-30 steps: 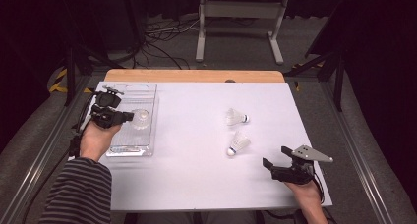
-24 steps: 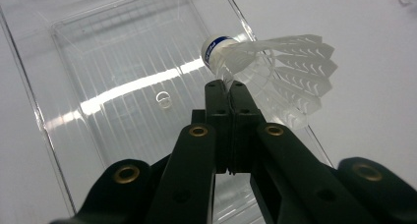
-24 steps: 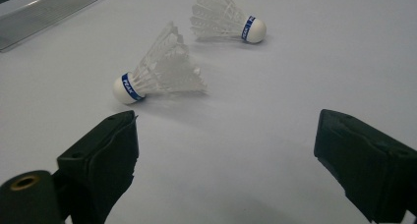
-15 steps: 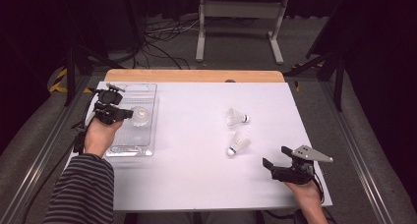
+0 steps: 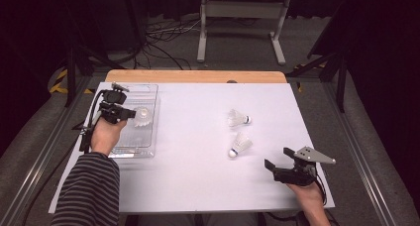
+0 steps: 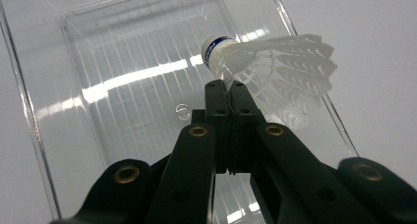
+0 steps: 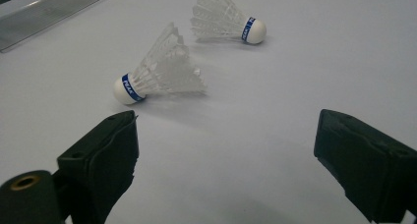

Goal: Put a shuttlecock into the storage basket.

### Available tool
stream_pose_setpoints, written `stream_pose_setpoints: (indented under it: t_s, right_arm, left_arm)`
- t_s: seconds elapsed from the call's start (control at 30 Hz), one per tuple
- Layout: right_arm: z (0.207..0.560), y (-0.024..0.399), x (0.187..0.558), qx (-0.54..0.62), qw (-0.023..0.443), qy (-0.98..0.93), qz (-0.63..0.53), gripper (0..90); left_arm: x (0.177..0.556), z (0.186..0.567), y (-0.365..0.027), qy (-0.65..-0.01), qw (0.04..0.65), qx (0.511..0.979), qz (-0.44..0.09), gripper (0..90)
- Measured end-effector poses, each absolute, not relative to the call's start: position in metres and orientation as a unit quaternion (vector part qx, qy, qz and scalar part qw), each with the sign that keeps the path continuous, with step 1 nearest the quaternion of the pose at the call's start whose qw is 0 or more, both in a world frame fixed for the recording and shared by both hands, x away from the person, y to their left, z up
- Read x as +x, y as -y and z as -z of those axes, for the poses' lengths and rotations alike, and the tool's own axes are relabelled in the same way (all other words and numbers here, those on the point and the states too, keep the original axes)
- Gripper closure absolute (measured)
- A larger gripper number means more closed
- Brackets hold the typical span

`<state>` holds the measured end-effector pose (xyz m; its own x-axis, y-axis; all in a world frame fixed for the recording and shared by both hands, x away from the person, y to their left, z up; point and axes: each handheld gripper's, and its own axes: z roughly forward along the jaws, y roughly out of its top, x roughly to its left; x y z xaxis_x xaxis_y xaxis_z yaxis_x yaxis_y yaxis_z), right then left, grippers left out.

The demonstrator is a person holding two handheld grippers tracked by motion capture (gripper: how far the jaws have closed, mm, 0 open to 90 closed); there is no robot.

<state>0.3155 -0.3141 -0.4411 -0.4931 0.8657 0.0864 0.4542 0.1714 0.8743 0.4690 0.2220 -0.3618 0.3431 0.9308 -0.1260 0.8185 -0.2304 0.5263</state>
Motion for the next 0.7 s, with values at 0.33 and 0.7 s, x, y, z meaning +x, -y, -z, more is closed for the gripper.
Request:
stream_pose_setpoints:
  t_s: [0.33, 0.7]
  right_arm:
    - [0.441, 0.314, 0.315, 0.452, 0.221, -0.732, -0.459, 10.5]
    - [0.441, 0.314, 0.315, 0.451, 0.222, -0.733, -0.459, 10.5]
  left_arm:
    - [0.475, 0.371, -0.221, -0.572, 0.256, 0.772, -0.106, 89.3]
    - [0.480, 0.377, -0.218, -0.577, 0.242, 0.772, -0.115, 89.1]
